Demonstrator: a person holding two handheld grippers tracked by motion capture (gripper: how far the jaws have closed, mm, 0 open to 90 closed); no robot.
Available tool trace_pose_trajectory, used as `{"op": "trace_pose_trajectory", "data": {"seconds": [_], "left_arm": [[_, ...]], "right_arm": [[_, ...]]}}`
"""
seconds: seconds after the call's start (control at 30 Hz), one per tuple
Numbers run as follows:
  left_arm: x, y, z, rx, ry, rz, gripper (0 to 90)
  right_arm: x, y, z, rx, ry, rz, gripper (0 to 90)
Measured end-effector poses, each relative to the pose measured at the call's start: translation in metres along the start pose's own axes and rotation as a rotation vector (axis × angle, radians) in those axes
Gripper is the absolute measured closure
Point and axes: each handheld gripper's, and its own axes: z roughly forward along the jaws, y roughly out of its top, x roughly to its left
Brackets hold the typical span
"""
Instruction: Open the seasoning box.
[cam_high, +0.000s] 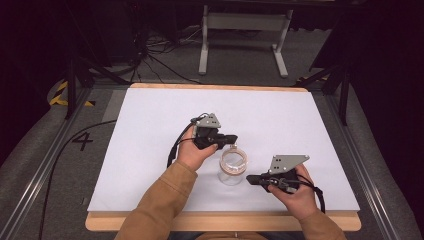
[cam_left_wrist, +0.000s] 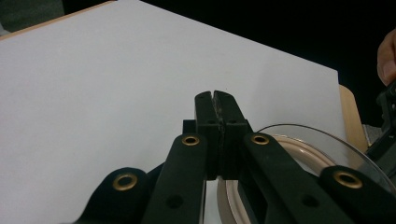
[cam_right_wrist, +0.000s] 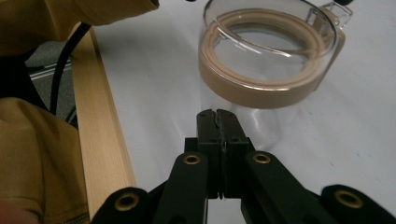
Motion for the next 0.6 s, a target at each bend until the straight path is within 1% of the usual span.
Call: {"op": "trace_pose_trajectory", "data": {"seconds": [0.13, 0.2, 0.4, 0.47, 0.6], "left_arm": [[-0.0003, 0.0001, 0.0000, 0.000, 0.002, -0.001, 90.0], [-0.0002, 0.0000, 0.0001, -0.001, 0.002, -0.002, 90.0], [0.0000, 0.0004, -0.0001, 0.005, 0.004, -0.009, 90.0], [0.0003, 0.0005, 0.0001, 0.005, 0.003, -0.004, 90.0], [0.0008, 0.0004, 0.0000, 0.005, 0.018, -0.012, 90.0]], "right_arm": [[0.0024, 0.0013, 0.0044, -0.008, 0.006, 0.005, 90.0], [0.0033, 0.0018, 0.0054, -0.011, 0.002, 0.010, 90.0], [0.0030, 0.0030, 0.0074, -0.028, -0.004, 0.023, 90.0], [0.0029, 0.0033, 0.0076, -0.029, -0.002, 0.024, 90.0], [0.0022, 0.0040, 0.0076, -0.038, -0.005, 0.026, 90.0]]}}
